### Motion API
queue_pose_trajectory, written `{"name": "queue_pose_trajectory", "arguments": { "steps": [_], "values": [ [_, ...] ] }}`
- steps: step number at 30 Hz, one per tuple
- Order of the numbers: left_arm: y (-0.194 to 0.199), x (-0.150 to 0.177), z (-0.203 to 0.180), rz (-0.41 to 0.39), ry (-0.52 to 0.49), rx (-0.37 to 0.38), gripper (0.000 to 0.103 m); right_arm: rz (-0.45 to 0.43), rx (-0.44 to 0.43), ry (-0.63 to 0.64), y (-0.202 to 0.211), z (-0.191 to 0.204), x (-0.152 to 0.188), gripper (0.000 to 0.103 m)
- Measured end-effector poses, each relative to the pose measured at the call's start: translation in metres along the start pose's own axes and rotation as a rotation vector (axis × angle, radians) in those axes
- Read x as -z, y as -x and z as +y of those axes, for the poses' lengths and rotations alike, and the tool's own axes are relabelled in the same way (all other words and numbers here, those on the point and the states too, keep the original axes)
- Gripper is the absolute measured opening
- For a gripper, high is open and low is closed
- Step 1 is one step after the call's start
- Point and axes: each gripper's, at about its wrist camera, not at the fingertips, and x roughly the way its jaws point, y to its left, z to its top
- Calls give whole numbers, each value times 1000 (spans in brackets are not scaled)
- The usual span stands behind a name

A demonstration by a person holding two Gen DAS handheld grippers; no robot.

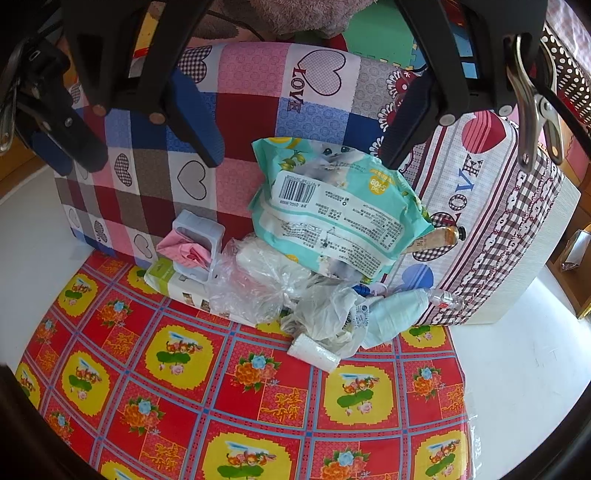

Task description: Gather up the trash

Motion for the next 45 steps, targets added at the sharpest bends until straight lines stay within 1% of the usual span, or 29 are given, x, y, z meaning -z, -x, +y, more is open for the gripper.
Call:
{"name": "queue_pose_trajectory", "arguments": {
  "steps": [12,14,20,26,41,45],
  "values": [
    [0,0,-1,-1,1,0,91,2,2,-1,-1,1,-2,99],
    [0,0,0,0,-1,-1,91,3,1,-4,0,-2,2,99],
    [0,0,-1,2,-3,-1,91,8,4,-18,-5,-11,2,99],
    [1,0,-1,2,-1,0,91,11,10,-10,-3,1,-1,99],
    [4,2,1,5,-2,1,90,11,11,-10,-4,4,0,99],
    [6,2,9,6,-2,0,90,10,22,-9,-4,10,2,98]
  ]
}}
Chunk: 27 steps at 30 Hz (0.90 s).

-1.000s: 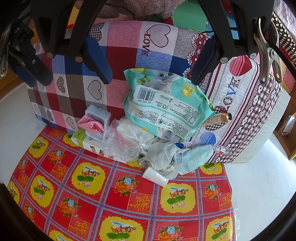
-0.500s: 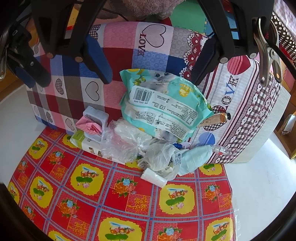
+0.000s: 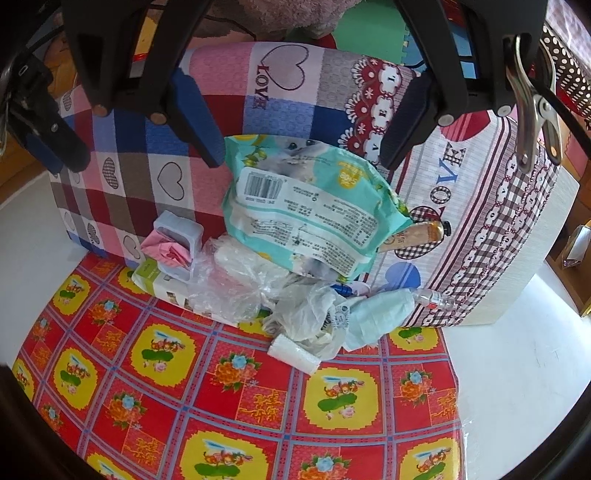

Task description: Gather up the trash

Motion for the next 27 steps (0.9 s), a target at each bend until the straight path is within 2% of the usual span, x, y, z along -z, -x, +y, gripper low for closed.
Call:
{"name": "queue_pose_trajectory", "arguments": {
  "steps": [14,27],
  "values": [
    [-16,-10,47,6,-45,-11,89,3,25,-23,-10,27,7,98],
    [-47,-13,66,48,-13,-12,88,57,24,7,-37,43,9,98]
  ]
}}
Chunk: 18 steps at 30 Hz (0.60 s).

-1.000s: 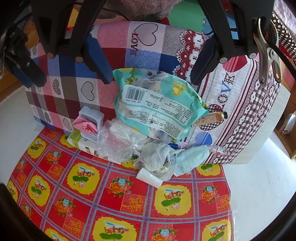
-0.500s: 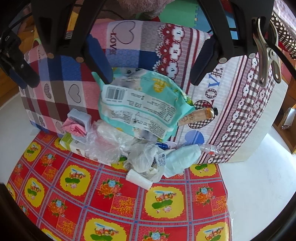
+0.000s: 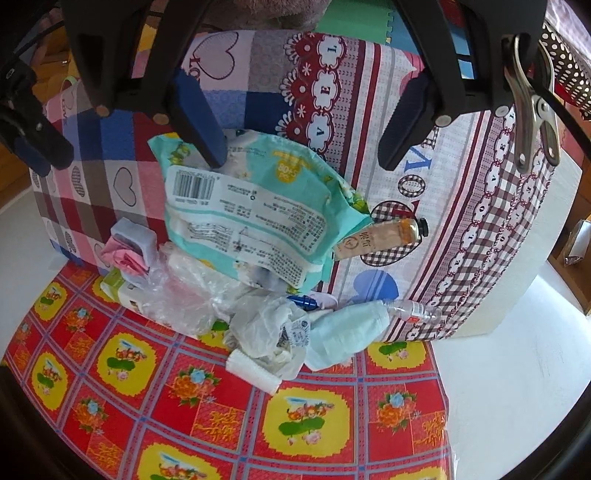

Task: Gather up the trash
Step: 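Move the right tool toward the teal wet-wipes packet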

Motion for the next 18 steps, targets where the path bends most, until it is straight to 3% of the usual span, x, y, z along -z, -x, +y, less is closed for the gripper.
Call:
{"name": "queue_pose_trajectory", "arguments": {
  "steps": [18],
  "values": [
    [-52,-18,20,81,67,-37,83,115,-86,49,-71,11,-23,97]
  ]
}}
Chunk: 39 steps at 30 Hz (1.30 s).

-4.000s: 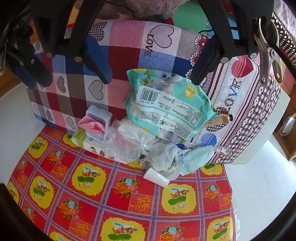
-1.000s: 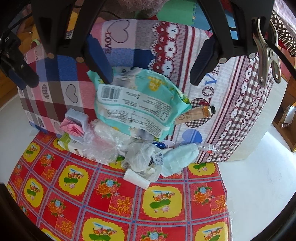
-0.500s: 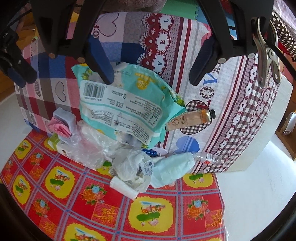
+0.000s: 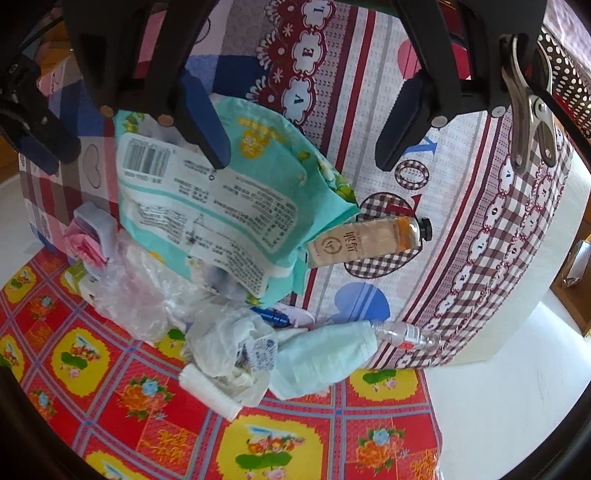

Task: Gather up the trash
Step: 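Move the right tool toward the teal wet-wipes packet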

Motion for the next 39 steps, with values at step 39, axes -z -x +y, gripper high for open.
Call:
{"name": "queue_pose_trajectory", "arguments": {
  "steps": [39],
  "values": [
    [-56,-26,-1,59,41,-3,72,221,-123,52,-85,11,-13,81]
  ]
}}
